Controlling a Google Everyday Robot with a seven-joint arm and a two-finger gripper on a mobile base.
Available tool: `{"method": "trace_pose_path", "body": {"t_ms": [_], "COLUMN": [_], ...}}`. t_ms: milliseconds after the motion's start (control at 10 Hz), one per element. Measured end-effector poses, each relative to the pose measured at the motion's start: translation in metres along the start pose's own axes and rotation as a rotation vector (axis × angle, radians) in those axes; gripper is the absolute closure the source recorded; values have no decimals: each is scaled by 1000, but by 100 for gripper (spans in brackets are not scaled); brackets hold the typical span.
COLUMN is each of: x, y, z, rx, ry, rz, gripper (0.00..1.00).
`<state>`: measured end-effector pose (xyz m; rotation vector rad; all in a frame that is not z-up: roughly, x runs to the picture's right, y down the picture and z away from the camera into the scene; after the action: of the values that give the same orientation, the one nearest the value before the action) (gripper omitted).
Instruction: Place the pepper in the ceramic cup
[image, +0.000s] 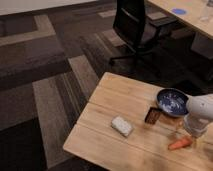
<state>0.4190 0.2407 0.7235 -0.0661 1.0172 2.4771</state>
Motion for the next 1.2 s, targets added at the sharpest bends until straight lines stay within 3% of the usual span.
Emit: {"method": "trace_pose_path", "body": {"t_ms": [300, 500, 700, 900, 1100, 1200], "x": [-1, -6, -1, 8, 2, 1], "y": [0, 0, -1, -1, 13, 14], "z": [9, 0, -26, -59, -110, -114], "rx": [-21, -52, -86, -108, -141, -145], "ry": [28, 24, 11, 13, 19, 19], "rz": [-9, 23, 39, 8, -2, -1], "gripper": [39, 70, 99, 100, 100, 100]}}
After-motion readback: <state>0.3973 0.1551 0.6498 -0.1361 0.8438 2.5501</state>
